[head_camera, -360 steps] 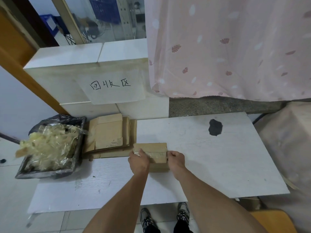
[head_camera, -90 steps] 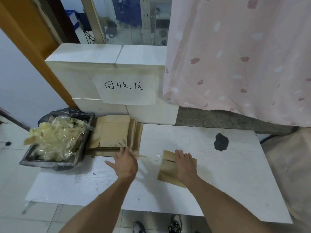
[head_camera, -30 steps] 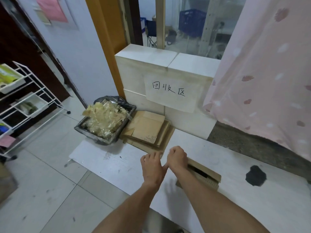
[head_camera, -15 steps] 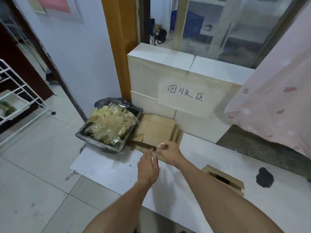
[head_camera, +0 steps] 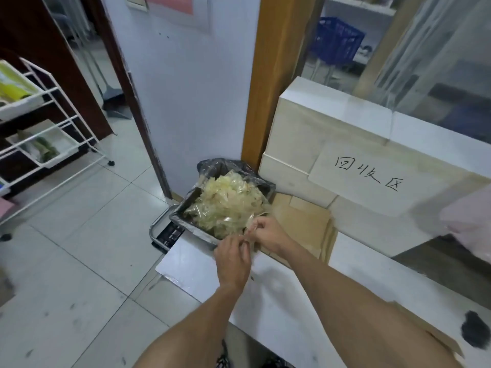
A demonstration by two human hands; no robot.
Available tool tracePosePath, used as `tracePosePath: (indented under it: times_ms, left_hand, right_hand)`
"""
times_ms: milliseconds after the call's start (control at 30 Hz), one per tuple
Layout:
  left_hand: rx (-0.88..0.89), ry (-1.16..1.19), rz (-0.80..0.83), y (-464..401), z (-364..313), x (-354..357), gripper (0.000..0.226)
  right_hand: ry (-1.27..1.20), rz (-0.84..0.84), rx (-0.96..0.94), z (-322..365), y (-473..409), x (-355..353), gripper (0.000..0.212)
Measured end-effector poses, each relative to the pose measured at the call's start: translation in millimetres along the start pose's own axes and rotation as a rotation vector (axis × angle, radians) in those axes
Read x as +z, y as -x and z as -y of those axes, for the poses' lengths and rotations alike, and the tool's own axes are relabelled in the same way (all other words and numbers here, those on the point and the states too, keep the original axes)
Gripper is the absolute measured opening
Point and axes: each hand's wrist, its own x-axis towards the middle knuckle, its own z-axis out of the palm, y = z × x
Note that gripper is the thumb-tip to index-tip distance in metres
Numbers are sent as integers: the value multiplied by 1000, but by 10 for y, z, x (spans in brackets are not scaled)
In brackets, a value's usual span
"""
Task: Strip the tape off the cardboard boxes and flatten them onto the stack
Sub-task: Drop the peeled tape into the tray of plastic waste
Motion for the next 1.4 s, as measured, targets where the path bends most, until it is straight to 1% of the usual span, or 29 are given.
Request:
tracePosePath:
  times_ms: [100,133,233,300,433,500,533,600,633,667,733,800,900,967,1033,1167,1233,1333,1400]
  left_hand:
    - [-142,-55,-131,-168,107,-72,1]
    - [-183,-55,-133,-220,122,-92,5]
    - [-230,-45,-139,-342,165,-117,12]
    - [-257,-39,-138,-432,167,-96,17]
    - [-288,-57,-93,-530,101,38,31]
    - [-276,-50,-109,-551,35,119,30]
    - [-268,-48,-121,-547,15,154,30]
    - [-303,-48,-126,-540,2,209,33]
    - [-341,-54,-116,-535,9,230,37]
    - [-365,-66,-106,-531,10,254,42]
    - [-361,-87,-89,-497,11,283,47]
    - [-342,-91,-97,-475,-31,311,44]
    - [-334,-124,-81,-434,-69,334,37]
    - [-358,-129,-46,-405,-115,336,45]
    - [-391,-92,-11,-343,-131,312,55]
    - [-438,91,14,-171,-76,200,67]
    - [-411,126,43,-90,-34,157,76]
    - [-375,93,75,-23,30,87,83]
    - [-363,18,47,3,29,50,76]
  right_hand:
    - [1,-39,-1,68,-207,116,21]
    - [11,-70,-8,70,-265,140,19]
    - [73,-146,-46,37,-387,189,10]
    - [162,-201,-61,-5,-457,187,6]
    - [319,-323,-35,-78,-524,153,9]
    - [347,-378,-7,-130,-566,148,16]
    - [342,-391,0,-146,-575,149,22]
    - [295,-404,27,-152,-597,129,41]
    - [274,-409,47,-156,-608,103,47]
    - [266,-412,61,-171,-622,57,49]
    - [281,-397,78,-226,-629,-26,46]
    - [275,-390,76,-271,-603,-99,39]
    - [189,-403,47,-342,-531,-79,20]
    - [162,-432,52,-364,-454,-38,12]
    - [149,-421,59,-389,-374,23,9]
    - [147,-377,68,-463,-163,114,9]
    - [146,-363,78,-530,-79,135,10]
    - [128,-338,88,-620,76,157,9]
    - [128,-317,100,-677,163,150,11]
